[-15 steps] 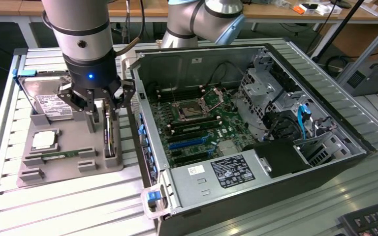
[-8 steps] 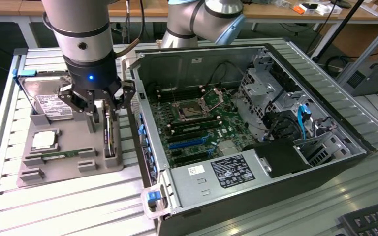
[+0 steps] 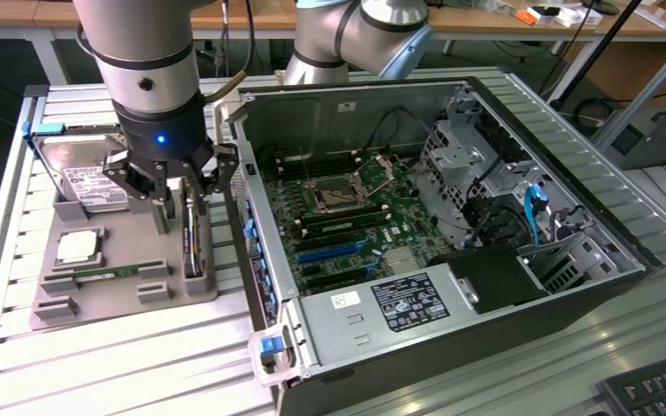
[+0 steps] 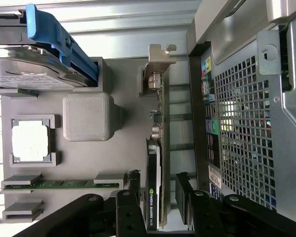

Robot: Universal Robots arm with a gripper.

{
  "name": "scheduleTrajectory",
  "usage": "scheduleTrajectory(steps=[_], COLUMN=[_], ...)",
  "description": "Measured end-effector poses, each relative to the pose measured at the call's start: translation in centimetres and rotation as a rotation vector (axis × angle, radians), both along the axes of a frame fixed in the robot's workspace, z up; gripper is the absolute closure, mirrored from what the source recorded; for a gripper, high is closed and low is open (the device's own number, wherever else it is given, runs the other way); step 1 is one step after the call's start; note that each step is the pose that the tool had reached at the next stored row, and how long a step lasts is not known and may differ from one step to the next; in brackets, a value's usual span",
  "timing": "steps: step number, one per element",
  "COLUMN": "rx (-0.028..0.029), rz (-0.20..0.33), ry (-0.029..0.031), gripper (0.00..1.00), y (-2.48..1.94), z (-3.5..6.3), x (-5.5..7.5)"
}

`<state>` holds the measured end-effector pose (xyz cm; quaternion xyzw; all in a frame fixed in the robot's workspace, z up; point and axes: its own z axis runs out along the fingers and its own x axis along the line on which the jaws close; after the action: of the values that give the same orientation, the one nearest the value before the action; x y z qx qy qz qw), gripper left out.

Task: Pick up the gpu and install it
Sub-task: 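Pick up the gpu and move the gpu toward the slot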

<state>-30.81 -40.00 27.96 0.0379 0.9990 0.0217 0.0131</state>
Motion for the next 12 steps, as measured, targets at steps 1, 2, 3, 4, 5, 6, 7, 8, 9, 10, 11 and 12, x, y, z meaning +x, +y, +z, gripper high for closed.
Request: scheduleTrajectory(steps=[1,2,3,4,5,6,7,8,9,10,11,12], rx=[0.0000,0.0000,0.0000,0.0001,0.0000,0.0000,0.0000,0.0000,0.0000,0.0000,0.0000,0.0000], rz=[0.000,0.000,0.000,0.000,0.000,0.000,0.000,0.000,0.000,0.000,0.000,0.000], ry=[0.0000,0.0000,0.0000,0.0000,0.0000,0.0001,0.0000,0.0000,0.0000,0.0000,0.0000,0.0000], gripper=[0.58,0.58,0.58,0.58,0.58,0.58,0.58,0.58,0.58,0.58,0.58,0.58], y=[0.00,0.00,0.00,0.00,0.00,0.00,0.00,0.00,0.00,0.00,0.00,0.00], z=[-0.03,-0.06,-0.11,-0.15,-0.18,-0.21,-0.25,-0.28,-0.31,-0.33,-0.36,-0.39], x=[0.00,0.00,0.00,0.00,0.00,0.00,0.00,0.00,0.00,0.00,0.00,0.00])
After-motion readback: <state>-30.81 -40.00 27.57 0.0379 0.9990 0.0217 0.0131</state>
